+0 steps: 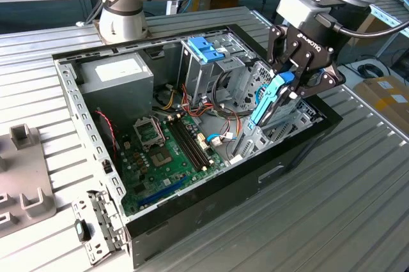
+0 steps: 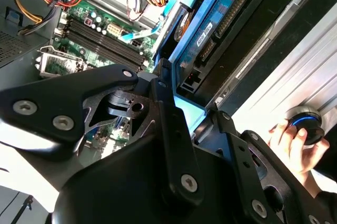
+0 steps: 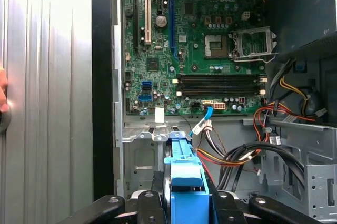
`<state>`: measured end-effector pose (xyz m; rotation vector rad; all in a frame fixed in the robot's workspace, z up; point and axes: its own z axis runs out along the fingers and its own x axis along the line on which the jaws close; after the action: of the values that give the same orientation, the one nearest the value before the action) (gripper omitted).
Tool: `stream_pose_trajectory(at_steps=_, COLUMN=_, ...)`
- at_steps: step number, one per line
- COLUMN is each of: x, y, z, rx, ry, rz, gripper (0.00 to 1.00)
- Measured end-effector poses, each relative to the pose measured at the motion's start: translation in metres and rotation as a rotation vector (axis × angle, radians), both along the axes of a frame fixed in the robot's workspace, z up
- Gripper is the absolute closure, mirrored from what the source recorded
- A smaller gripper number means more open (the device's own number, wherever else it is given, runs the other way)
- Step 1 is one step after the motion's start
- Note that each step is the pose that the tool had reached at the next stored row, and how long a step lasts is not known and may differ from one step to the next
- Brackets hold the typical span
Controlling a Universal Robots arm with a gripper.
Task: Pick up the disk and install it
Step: 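Insert the disk into the insertion slot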
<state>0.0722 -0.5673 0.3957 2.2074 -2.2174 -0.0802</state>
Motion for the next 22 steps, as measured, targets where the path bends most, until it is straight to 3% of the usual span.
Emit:
stream_pose_trajectory(at_steps=14, x=0.0000, y=0.0000, z=-0.0073, rx=0.0001, ry=0.0000, rz=0.000, gripper=0.63)
stream_pose_trajectory(at_steps=22, x=0.0000, y=0.0000, z=-0.0080, rx=0.0000, ry=0.0000, rz=0.000, gripper=0.63)
